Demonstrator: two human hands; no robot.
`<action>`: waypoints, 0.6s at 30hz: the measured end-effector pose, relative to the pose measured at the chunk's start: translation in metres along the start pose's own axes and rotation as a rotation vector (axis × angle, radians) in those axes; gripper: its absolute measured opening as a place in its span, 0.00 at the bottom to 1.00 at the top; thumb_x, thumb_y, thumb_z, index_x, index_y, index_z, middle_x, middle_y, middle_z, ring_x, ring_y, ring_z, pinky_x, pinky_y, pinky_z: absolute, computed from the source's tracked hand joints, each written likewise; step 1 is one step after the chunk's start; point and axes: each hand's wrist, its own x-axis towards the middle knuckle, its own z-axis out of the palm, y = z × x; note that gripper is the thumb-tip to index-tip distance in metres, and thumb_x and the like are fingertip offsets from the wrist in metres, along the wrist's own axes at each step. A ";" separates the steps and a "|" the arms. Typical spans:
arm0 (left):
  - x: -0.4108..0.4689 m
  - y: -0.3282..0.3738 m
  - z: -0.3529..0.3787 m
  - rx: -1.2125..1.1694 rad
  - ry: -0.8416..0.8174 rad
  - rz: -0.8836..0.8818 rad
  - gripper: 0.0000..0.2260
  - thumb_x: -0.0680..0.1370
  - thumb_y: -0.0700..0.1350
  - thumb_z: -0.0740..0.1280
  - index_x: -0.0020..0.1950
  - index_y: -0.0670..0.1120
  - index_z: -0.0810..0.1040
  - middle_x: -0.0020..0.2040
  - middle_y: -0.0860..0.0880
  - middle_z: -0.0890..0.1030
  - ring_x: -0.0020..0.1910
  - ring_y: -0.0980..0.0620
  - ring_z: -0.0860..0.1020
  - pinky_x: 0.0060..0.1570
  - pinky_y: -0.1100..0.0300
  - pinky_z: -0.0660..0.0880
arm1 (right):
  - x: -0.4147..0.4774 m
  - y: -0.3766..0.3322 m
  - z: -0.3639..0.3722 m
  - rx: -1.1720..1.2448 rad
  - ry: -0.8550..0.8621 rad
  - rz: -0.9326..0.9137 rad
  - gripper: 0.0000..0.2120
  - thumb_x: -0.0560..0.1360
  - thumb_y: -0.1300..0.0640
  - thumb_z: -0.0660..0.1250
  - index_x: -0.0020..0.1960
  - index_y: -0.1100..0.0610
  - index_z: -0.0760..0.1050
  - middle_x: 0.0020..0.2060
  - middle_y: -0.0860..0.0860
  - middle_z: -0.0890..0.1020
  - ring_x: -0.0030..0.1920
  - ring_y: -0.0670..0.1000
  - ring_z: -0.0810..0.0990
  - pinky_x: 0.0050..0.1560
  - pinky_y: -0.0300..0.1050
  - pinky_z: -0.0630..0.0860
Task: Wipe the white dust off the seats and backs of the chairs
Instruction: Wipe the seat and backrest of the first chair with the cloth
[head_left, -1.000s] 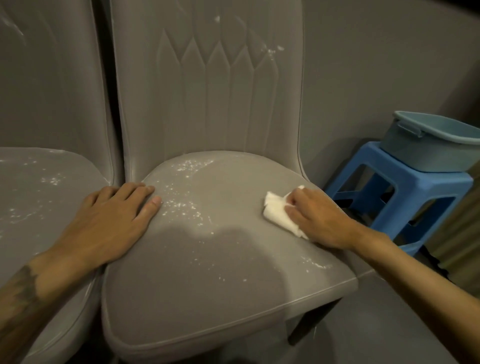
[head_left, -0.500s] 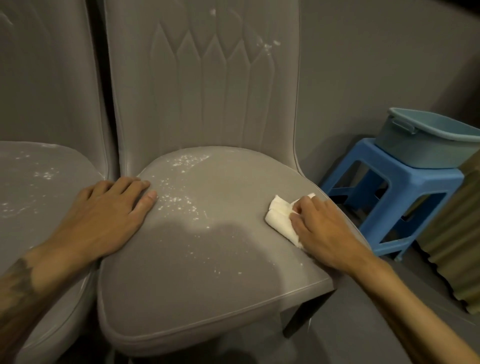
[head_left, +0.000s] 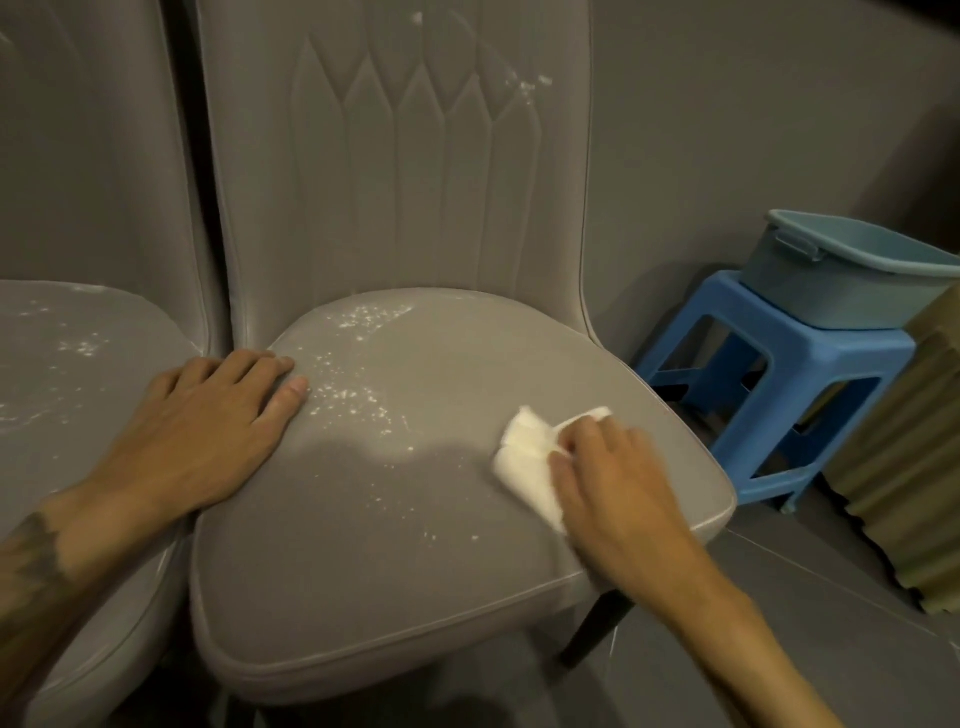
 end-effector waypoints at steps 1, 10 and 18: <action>0.000 0.000 -0.001 -0.001 -0.002 -0.001 0.34 0.79 0.71 0.36 0.76 0.59 0.65 0.76 0.55 0.68 0.72 0.45 0.69 0.71 0.44 0.63 | -0.003 -0.016 0.005 0.022 -0.008 -0.073 0.08 0.83 0.43 0.49 0.54 0.44 0.64 0.52 0.44 0.70 0.48 0.47 0.65 0.53 0.47 0.68; 0.001 0.003 0.001 -0.001 -0.012 -0.041 0.29 0.82 0.68 0.41 0.77 0.60 0.66 0.77 0.55 0.68 0.72 0.44 0.69 0.72 0.45 0.62 | -0.011 -0.006 -0.009 0.046 0.002 0.009 0.07 0.83 0.44 0.52 0.53 0.44 0.67 0.48 0.42 0.69 0.47 0.43 0.65 0.49 0.42 0.65; 0.002 -0.002 0.004 0.001 0.000 -0.011 0.28 0.83 0.69 0.41 0.75 0.60 0.66 0.76 0.55 0.69 0.71 0.44 0.70 0.71 0.44 0.64 | -0.005 -0.068 0.006 0.040 -0.068 -0.290 0.11 0.84 0.43 0.49 0.55 0.45 0.68 0.51 0.44 0.72 0.47 0.49 0.67 0.50 0.49 0.70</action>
